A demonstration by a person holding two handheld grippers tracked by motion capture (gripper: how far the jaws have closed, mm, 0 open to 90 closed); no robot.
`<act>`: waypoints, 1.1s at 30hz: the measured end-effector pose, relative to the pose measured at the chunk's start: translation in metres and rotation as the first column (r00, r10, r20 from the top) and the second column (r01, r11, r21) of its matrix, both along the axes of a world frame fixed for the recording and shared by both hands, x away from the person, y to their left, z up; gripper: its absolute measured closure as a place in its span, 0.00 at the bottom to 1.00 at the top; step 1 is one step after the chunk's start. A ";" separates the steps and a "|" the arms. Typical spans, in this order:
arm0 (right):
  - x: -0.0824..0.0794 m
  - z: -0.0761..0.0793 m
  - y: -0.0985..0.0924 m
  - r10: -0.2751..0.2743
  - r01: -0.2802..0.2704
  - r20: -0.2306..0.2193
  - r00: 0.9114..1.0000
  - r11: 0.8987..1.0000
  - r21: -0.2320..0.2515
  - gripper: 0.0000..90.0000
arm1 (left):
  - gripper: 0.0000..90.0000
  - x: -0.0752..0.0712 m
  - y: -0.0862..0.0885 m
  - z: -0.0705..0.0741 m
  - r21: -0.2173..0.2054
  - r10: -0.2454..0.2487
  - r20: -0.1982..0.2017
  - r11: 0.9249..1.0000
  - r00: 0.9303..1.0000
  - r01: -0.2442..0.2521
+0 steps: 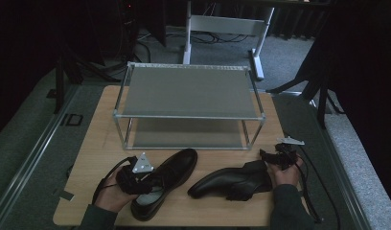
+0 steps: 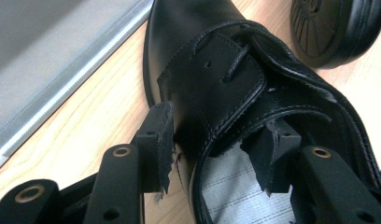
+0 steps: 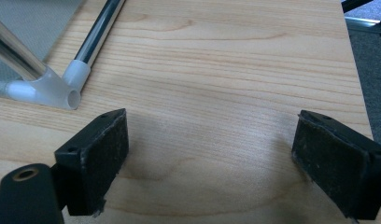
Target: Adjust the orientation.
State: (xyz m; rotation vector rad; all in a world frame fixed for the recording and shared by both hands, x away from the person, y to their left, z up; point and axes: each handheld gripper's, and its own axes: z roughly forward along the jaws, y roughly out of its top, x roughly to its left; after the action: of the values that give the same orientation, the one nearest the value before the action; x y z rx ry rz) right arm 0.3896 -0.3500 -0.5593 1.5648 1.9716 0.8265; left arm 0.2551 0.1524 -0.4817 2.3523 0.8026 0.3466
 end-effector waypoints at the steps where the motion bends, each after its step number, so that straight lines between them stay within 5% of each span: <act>1: 0.000 0.000 0.000 0.000 0.000 0.000 1.000 1.000 0.000 0.12 | 0.60 0.000 0.000 0.000 0.000 -0.002 0.002 1.000 1.000 0.002; 8: 0.000 0.000 0.000 0.000 0.000 0.000 1.000 1.000 0.000 0.12 | 0.64 0.001 -0.001 -0.001 0.008 0.003 0.010 1.000 1.000 -0.003; 16: 0.000 0.000 0.000 0.000 0.000 0.000 1.000 1.000 0.000 0.12 | 0.82 -0.003 0.000 0.003 0.000 0.056 0.059 0.998 0.997 -0.057; 26: 0.000 0.000 0.000 0.000 0.000 0.000 1.000 1.000 0.000 0.12 | 0.90 0.000 -0.004 0.010 0.038 0.172 0.106 0.984 0.979 -0.177; 33: 0.000 0.000 0.000 0.000 0.000 0.000 1.000 1.000 0.000 0.12 | 0.90 0.004 -0.006 0.010 0.066 0.243 0.150 0.965 0.959 -0.255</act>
State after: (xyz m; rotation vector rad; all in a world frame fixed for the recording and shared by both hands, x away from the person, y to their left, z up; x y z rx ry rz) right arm 0.3898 -0.3501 -0.5593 1.5646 1.9718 0.8267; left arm 0.2592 0.1465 -0.4713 2.2764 1.0356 0.6570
